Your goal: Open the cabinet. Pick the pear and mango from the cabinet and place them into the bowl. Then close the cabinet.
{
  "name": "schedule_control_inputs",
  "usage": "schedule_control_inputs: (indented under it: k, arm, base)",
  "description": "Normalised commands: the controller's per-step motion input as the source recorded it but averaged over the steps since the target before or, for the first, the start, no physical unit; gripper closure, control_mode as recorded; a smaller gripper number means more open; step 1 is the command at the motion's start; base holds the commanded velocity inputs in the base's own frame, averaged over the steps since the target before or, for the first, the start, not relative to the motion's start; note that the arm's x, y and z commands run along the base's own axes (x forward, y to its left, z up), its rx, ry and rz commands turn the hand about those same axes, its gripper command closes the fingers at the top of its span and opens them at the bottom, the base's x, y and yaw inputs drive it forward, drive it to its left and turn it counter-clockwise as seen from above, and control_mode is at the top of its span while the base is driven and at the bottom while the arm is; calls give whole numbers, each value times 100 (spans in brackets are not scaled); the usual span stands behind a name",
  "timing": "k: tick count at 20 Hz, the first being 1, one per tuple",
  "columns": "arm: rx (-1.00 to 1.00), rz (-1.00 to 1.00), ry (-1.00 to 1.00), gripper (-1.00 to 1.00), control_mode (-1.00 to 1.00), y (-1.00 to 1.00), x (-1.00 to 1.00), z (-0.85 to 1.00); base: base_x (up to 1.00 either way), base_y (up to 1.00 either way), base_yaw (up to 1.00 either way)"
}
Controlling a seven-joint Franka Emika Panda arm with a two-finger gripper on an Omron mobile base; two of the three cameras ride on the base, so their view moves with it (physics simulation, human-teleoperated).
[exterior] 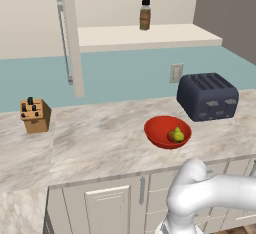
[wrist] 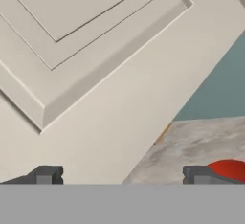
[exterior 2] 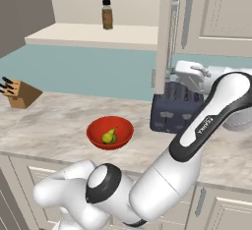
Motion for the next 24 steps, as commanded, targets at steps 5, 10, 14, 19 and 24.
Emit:
schedule_control_inputs:
  k: [5, 10, 14, 19, 24]
  arm:
    - [0, 0, -1, -100, -100, 55, 5, 0]
    - [0, 0, -2, -100, -100, 53, 0, 0]
    - [0, 0, -3, -100, -100, 46, 2, 0]
    - [0, 0, -9, -100, -100, 42, 0, 1]
    - [0, 0, -9, -100, -100, 35, 1, 17]
  base:
    - [0, 0, 0]
    - [0, 0, 0]
    - [0, 0, 0]
    - [0, 0, 0]
    - [0, 0, 0]
